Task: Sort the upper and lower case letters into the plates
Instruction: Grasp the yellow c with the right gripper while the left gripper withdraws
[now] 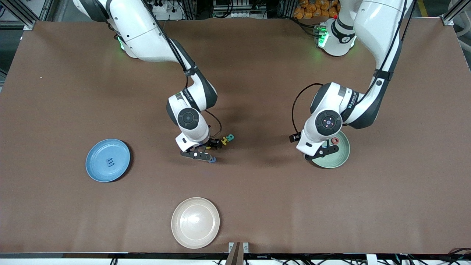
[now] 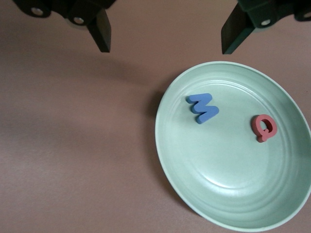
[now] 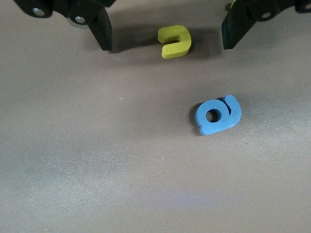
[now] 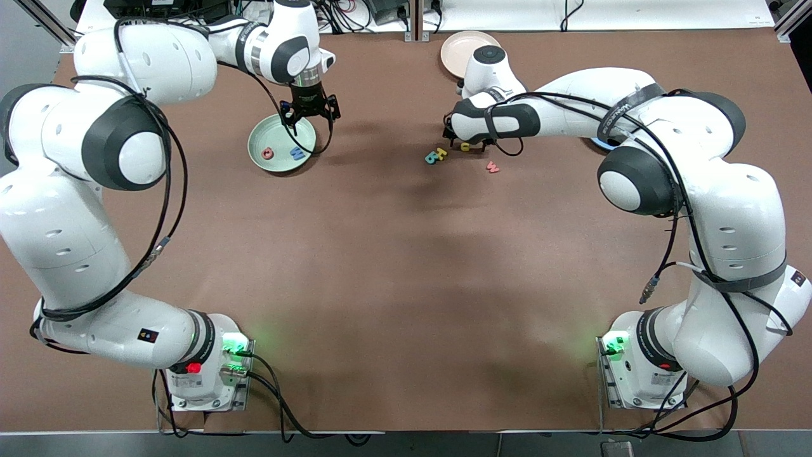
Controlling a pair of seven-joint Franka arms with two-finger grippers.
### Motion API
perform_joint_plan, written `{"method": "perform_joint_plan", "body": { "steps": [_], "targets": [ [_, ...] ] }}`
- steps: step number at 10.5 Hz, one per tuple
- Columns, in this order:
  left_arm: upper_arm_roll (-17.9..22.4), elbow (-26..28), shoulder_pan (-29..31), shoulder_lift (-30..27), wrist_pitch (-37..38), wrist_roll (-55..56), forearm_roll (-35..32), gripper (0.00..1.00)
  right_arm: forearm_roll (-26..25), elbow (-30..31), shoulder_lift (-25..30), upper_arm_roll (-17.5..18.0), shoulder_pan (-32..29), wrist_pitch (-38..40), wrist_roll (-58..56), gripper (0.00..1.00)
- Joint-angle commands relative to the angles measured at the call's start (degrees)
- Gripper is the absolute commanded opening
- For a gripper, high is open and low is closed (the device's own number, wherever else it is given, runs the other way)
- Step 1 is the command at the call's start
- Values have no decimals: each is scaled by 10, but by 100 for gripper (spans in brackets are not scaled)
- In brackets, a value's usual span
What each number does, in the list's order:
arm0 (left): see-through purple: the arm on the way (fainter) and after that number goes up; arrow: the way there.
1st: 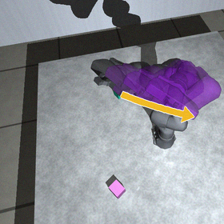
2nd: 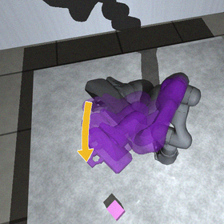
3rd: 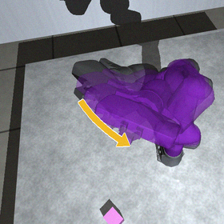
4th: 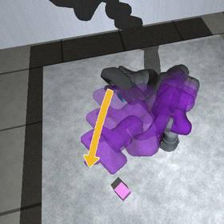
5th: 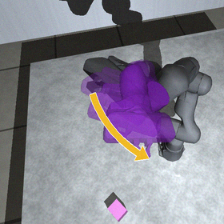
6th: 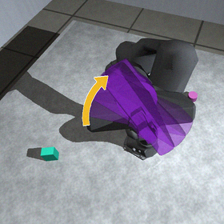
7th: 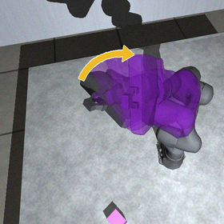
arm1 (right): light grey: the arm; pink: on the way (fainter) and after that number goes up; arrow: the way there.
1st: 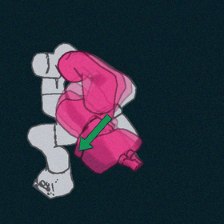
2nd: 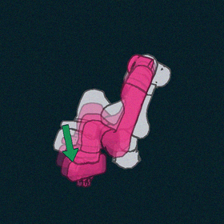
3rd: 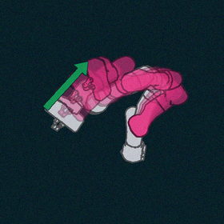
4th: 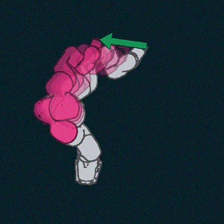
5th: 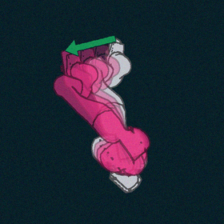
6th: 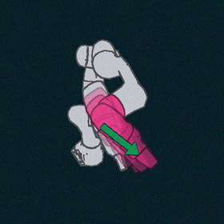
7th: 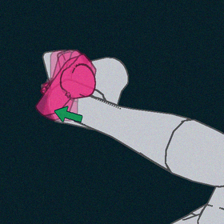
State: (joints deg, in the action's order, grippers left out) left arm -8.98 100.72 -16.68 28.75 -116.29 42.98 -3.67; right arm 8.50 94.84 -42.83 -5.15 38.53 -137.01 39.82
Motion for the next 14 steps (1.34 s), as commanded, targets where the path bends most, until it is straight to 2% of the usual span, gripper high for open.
{"method": "perform_joint_plan", "body": {
  "steps": [1,2,3,8,10,11,13,14],
  "targets": [
    [4,-13,-21,9,-10,25,19,100,-9,-14,-9,-3,4,6,11,100],
    [4,-21,-31,8,-11,36,20,100,-9,-14,-9,-2,4,6,11,33],
    [4,-25,-37,9,-11,47,19,100,-9,-14,-9,-2,6,5,13,0],
    [3,-35,-53,18,-21,51,23,100,-11,-12,-5,-3,8,6,9,0],
    [4,-69,-84,48,-51,144,43,100,-22,-9,12,-5,-9,15,-2,0],
    [5,-89,-105,65,-55,181,40,100,-21,-9,27,-7,-33,41,-28,0],
    [6,-104,-131,76,-81,172,34,100,-20,-2,64,-7,-89,102,-135,0],
    [5,-105,-149,79,-94,147,-6,100,-20,-2,76,-8,-109,130,-182,0]
  ]
}}
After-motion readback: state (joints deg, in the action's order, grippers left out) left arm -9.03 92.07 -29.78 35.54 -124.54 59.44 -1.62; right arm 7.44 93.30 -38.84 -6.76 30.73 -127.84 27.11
